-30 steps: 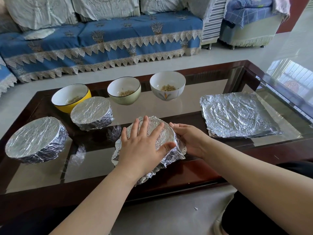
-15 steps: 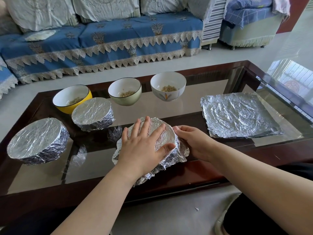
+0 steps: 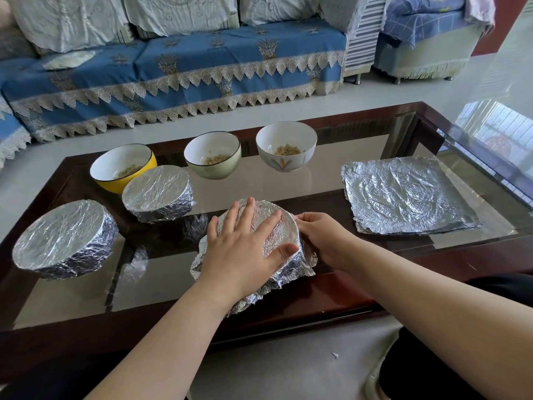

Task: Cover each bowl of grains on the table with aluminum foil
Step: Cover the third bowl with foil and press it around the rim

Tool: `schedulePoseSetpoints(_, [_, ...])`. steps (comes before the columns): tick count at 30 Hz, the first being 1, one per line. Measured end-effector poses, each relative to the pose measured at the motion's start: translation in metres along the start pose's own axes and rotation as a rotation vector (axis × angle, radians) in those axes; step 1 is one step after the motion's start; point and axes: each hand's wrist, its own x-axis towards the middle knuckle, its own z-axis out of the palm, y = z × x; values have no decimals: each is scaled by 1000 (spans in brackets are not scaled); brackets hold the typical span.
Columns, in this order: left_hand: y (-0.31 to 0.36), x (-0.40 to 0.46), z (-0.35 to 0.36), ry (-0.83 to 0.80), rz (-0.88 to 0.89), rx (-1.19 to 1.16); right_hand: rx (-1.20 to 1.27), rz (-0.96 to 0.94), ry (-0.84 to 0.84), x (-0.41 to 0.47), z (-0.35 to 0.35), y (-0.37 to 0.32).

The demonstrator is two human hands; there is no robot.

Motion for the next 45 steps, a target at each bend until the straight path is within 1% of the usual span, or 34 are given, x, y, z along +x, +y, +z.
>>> schedulePoseSetpoints(2, [0, 1, 0, 2, -4, 7, 4, -12, 14, 0, 1, 0])
schedulePoseSetpoints(4, [1, 1, 0, 3, -5, 10, -5, -54, 70, 0, 3, 2])
schedulePoseSetpoints(8, [1, 0, 0, -4, -18, 12, -154, -223, 222, 0, 6, 3])
schedulePoseSetpoints(13, [4, 1, -2, -15, -53, 10, -277, -306, 289, -4, 1, -2])
schedulePoseSetpoints(15, [5, 1, -2, -16, -76, 1, -368, -343, 268, -11, 0, -3])
schedulePoseSetpoints(18, [8, 0, -3, -10, -119, -23, -499, -384, 184, -21, 2, 0])
schedulePoseSetpoints(21, [11, 0, -6, -10, -153, -39, -559, -383, 150, -18, 3, 3])
schedulePoseSetpoints(25, [4, -2, -13, -73, -150, -3, -593, -386, 127, -16, 6, -1])
schedulePoseSetpoints(28, [-3, -6, -15, -101, -117, 49, -578, -402, 130, -15, 7, -2])
schedulePoseSetpoints(32, [-4, -7, -12, -112, -105, -2, -485, -379, 119, -14, 8, 2])
schedulePoseSetpoints(36, [-6, -6, -6, -76, -105, -28, -216, -244, -49, -13, 3, 7])
schedulePoseSetpoints(41, [-6, -6, -4, -56, -106, -36, 23, -96, -274, -10, -11, 1])
schedulePoseSetpoints(43, [-6, -6, -4, -52, -104, -34, 87, -68, -324, -9, -13, 1])
schedulePoseSetpoints(45, [-7, -7, -4, -48, -104, -31, 133, -58, -327, -6, -13, 2])
